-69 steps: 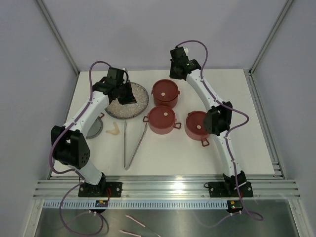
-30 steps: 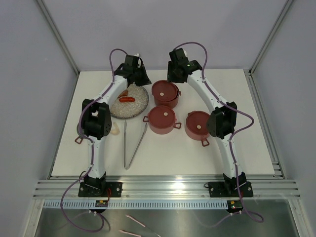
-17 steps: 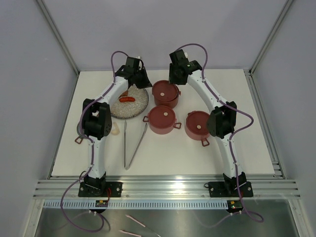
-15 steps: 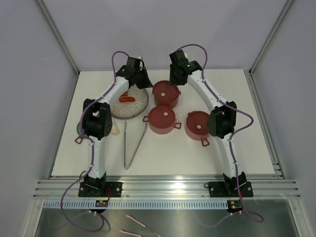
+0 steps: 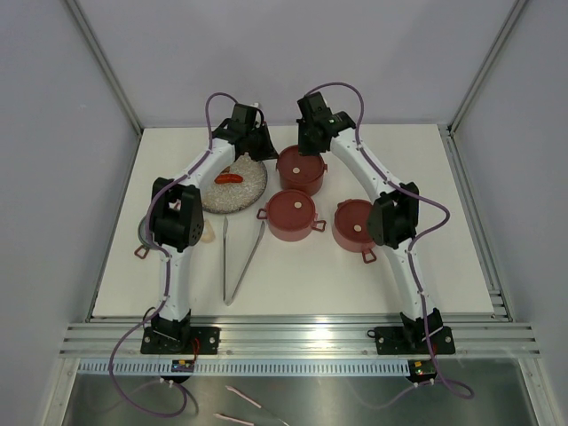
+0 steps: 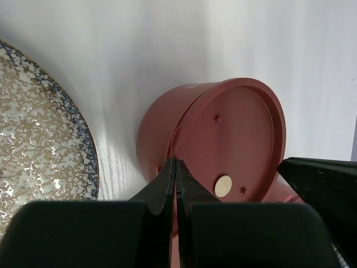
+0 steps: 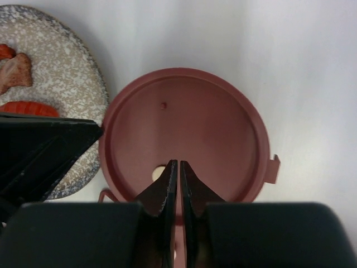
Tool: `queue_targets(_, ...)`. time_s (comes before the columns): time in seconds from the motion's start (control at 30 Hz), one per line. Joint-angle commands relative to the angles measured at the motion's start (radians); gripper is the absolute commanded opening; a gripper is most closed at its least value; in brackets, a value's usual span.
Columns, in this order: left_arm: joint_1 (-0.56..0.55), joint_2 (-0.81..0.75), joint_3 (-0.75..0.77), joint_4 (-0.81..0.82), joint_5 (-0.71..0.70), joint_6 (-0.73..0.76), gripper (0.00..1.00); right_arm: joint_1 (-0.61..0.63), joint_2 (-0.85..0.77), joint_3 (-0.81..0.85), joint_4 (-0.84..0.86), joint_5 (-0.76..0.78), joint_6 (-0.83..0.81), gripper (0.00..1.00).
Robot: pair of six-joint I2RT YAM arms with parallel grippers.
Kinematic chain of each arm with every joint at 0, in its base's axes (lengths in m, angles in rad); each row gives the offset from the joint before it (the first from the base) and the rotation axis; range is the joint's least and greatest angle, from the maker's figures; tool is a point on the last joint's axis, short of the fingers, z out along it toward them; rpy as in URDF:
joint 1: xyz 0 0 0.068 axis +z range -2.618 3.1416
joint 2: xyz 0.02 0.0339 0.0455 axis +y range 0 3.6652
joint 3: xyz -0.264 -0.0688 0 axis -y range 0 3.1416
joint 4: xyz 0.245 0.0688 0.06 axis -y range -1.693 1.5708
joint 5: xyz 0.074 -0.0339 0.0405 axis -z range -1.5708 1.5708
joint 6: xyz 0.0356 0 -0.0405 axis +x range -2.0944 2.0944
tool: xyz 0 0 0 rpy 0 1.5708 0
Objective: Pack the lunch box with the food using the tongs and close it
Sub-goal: Close the box lid on the packing box.
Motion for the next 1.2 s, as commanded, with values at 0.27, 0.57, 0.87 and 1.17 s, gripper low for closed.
queue_targets(0.27,-0.002,0.036,0.009,0.006,0.025,0.017,0.00,0.055,0.063,0.073,0.054,-0.068,0.038,0.10)
queue_targets(0.57,0.000,0.038,-0.025,0.035,0.046,0.006,0.00,0.055,0.091,-0.051,0.064,-0.148,0.078,0.06)
queue_targets(0.87,0.000,0.053,-0.047,0.042,0.057,-0.003,0.00,0.053,-0.023,0.003,0.075,-0.122,0.056,0.07)
queue_targets(1.17,0.001,0.069,-0.053,0.035,0.066,0.003,0.00,0.055,-0.012,0.053,0.052,-0.027,0.050,0.13)
